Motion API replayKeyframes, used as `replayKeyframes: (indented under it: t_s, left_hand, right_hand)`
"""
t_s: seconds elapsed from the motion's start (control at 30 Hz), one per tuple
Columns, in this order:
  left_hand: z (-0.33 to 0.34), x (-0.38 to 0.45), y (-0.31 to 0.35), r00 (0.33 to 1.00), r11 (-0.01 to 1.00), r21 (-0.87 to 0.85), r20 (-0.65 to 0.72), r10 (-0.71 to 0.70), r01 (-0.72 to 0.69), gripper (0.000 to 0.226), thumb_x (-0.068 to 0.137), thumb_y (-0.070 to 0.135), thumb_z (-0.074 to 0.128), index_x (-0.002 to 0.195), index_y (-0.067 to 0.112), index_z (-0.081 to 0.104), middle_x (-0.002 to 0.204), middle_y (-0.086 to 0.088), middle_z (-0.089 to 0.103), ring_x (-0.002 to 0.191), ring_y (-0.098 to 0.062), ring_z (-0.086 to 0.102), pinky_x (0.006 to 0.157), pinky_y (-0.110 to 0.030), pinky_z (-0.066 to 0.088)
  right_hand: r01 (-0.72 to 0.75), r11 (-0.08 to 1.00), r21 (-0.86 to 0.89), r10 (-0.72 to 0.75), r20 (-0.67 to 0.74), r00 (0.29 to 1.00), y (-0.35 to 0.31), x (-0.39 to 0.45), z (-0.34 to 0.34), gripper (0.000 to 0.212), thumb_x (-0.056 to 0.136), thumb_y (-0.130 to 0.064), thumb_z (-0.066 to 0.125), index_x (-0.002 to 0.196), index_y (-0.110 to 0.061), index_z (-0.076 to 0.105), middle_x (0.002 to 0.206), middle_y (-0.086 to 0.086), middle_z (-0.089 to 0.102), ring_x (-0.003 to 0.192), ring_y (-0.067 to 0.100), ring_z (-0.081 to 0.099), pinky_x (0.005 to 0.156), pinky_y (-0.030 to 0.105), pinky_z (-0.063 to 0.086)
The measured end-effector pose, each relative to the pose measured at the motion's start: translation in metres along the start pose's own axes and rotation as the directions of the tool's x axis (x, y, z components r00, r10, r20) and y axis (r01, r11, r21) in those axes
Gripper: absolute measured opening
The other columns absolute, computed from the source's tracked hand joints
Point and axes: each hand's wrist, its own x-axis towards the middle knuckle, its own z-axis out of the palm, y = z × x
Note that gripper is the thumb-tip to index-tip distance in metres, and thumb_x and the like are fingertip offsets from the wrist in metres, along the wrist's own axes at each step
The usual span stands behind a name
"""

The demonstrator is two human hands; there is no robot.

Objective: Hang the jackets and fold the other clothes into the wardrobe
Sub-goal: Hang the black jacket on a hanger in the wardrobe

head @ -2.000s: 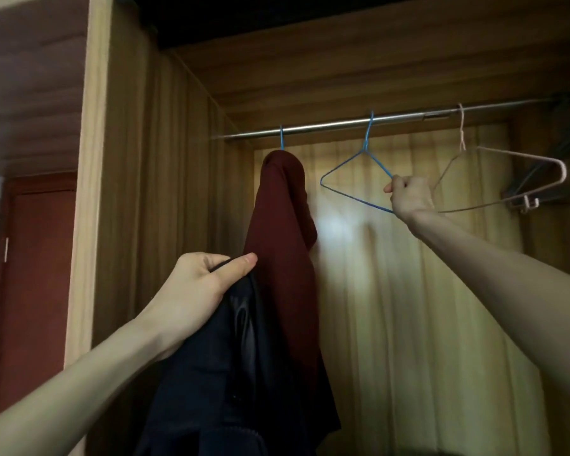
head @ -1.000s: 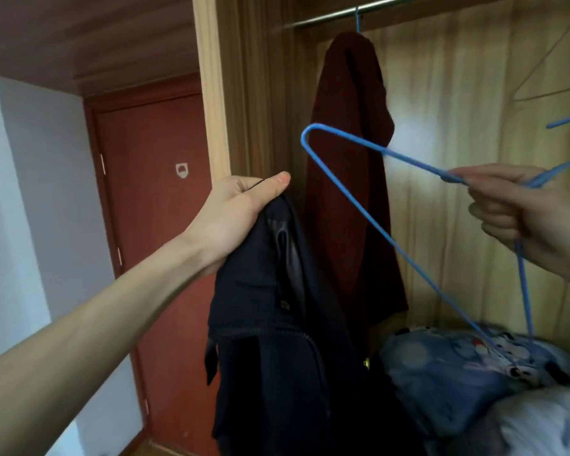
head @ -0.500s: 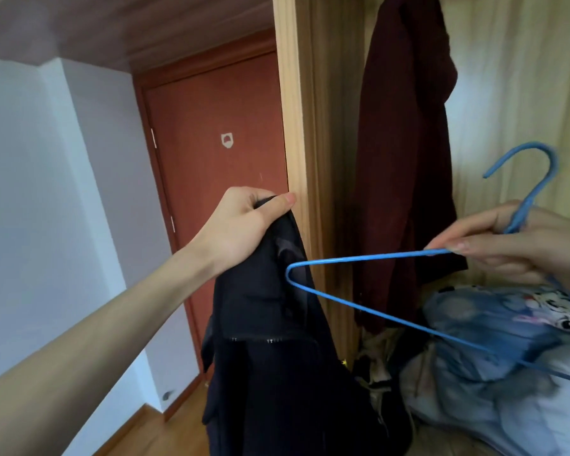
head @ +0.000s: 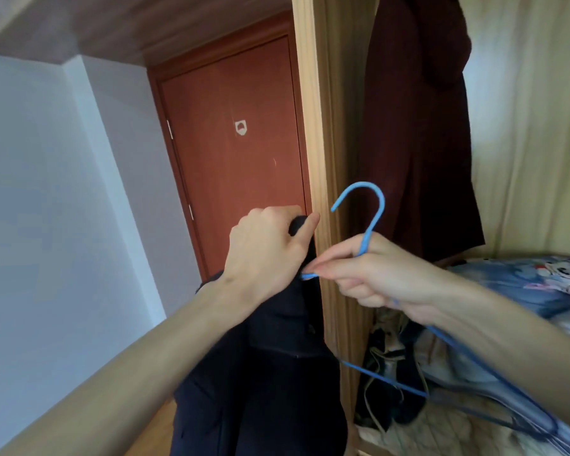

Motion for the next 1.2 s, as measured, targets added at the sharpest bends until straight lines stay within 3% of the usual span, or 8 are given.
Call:
replayKeyframes:
  t_s: [0.23,0.33,0.53,0.7,0.8,0.9,1.07,1.2]
  left_hand:
    - [-0.003,-0.024,-0.004,0.974,0.97,0.092,0.062,0.22,-0.225,0.05,0.108,0.039,0.049,0.063,0.038,0.028,0.057,0.013,0.039,0.06,-0.008,0.043,0.055,-0.018,0.023]
    - [-0.002,-0.025,-0.005,0.977,0.978,0.017,0.062,0.206,-0.207,0.044,0.11,0.037,0.046,0.069,0.037,0.032,0.065,0.012,0.04,0.068,-0.011,0.044,0.059,-0.025,0.032]
    - [-0.001,-0.024,-0.01,0.96,0.963,0.077,0.127,0.249,-0.26,0.051,0.108,0.052,0.039,0.062,0.033,0.03,0.057,0.008,0.038,0.055,-0.014,0.042,0.05,-0.024,0.025]
    - [0.0,-0.028,-0.022,0.944,0.971,-0.054,0.227,0.237,-0.231,0.065,0.093,0.081,0.043,0.059,0.025,0.038,0.051,0.007,0.037,0.051,-0.015,0.031,0.047,-0.021,0.025]
    - [0.008,-0.035,-0.024,0.951,0.976,-0.145,0.243,0.192,-0.161,0.057,0.083,0.09,0.048,0.063,0.037,0.051,0.052,0.008,0.042,0.05,-0.013,0.034,0.048,-0.02,0.029]
    - [0.016,-0.042,-0.03,0.974,0.98,-0.186,0.195,0.111,-0.074,0.057,0.085,0.085,0.052,0.056,0.037,0.043,0.05,0.009,0.034,0.051,-0.015,0.028,0.049,-0.02,0.026]
    - [0.018,-0.045,-0.038,0.989,0.962,-0.27,0.148,-0.004,0.044,0.063,0.085,0.084,0.054,0.054,0.03,0.046,0.052,0.009,0.027,0.054,-0.013,0.025,0.052,-0.024,0.026]
    - [0.016,-0.04,-0.034,0.993,0.915,-0.387,0.085,-0.086,0.112,0.072,0.087,0.078,0.061,0.057,0.019,0.031,0.057,0.009,0.023,0.058,-0.013,0.023,0.052,-0.023,0.025]
  right_hand:
    - [0.091,0.969,0.23,-0.062,-0.132,0.989,0.017,-0.01,0.01,0.02,0.088,-0.027,0.072,0.103,-0.021,0.083,0.057,-0.007,0.032,0.044,0.005,0.023,0.036,0.016,0.021]
    - [0.137,0.946,0.292,-0.081,-0.196,0.977,0.023,-0.012,0.014,0.019,0.096,-0.02,0.07,0.111,-0.023,0.079,0.056,-0.007,0.032,0.043,0.005,0.022,0.035,0.016,0.02]
    - [0.158,0.933,0.325,-0.077,-0.248,0.966,0.027,-0.015,0.011,0.032,0.098,-0.01,0.066,0.126,-0.022,0.056,0.054,-0.008,0.032,0.043,0.007,0.02,0.036,0.017,0.019]
    - [0.015,0.894,0.448,-0.047,0.059,0.997,0.022,-0.023,-0.002,0.027,0.096,-0.021,0.07,0.121,-0.019,0.061,0.062,-0.006,0.035,0.045,0.002,0.024,0.035,0.014,0.025]
    - [-0.074,0.891,0.447,-0.073,0.302,0.95,0.029,-0.021,-0.02,0.044,0.101,-0.037,0.063,0.14,-0.016,0.06,0.074,-0.003,0.044,0.052,0.002,0.034,0.041,0.013,0.035]
    - [-0.168,0.891,0.422,-0.024,0.413,0.91,0.05,-0.019,-0.035,0.056,0.104,-0.055,0.049,0.148,-0.021,0.056,0.092,0.003,0.059,0.068,0.01,0.054,0.056,0.02,0.049]
    - [-0.235,0.972,-0.007,0.222,0.362,0.906,0.104,-0.018,-0.031,0.033,0.097,-0.042,0.07,0.126,-0.028,0.069,0.105,0.005,0.075,0.087,0.02,0.074,0.064,0.025,0.058]
    - [-0.103,0.935,-0.34,0.189,0.23,0.955,0.133,-0.025,0.013,0.056,0.085,-0.054,0.072,0.133,-0.028,0.059,0.107,0.004,0.073,0.095,0.019,0.074,0.076,0.033,0.061]
